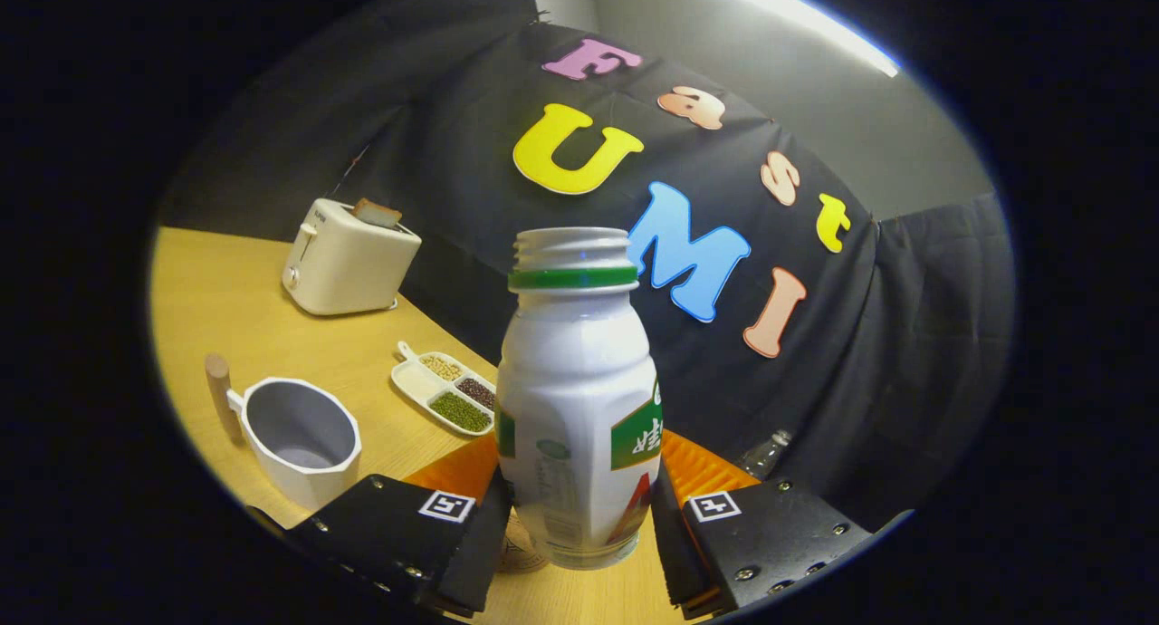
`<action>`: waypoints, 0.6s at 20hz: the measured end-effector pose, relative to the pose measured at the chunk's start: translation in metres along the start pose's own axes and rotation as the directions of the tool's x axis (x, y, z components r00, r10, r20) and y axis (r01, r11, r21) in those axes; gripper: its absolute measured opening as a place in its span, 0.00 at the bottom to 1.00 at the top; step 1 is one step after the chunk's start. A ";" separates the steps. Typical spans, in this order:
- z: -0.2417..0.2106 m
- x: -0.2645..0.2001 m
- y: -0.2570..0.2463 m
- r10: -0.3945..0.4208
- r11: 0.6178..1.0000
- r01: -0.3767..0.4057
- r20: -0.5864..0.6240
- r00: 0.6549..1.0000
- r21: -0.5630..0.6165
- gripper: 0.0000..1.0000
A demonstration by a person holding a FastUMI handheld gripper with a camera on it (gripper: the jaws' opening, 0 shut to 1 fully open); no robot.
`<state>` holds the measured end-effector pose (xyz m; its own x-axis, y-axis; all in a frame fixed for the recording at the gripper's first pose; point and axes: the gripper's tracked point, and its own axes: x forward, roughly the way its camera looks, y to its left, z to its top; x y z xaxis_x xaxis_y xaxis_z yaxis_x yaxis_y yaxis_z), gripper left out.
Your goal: Take the bottle from table, then pour the juice into the cup, finally place the bottle on the coaster
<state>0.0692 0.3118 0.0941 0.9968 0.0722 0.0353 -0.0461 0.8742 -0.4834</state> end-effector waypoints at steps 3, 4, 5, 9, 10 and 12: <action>-0.010 0.002 0.001 0.037 0.996 -0.034 -0.039 0.999 0.088 0.71; -0.011 0.003 0.001 0.047 0.992 -0.042 -0.044 0.998 0.117 0.71; -0.013 0.003 0.001 0.058 0.987 -0.050 -0.047 0.997 0.150 0.71; -0.023 0.008 0.009 0.113 0.958 -0.093 -0.057 0.992 0.272 0.71; -0.024 0.008 0.011 0.124 0.950 -0.102 -0.057 0.991 0.294 0.71; -0.026 0.010 0.010 0.131 0.941 -0.106 -0.056 0.990 0.321 0.71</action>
<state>0.0800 0.3093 0.0668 0.9842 0.1591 -0.0779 -0.1707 0.9692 -0.1775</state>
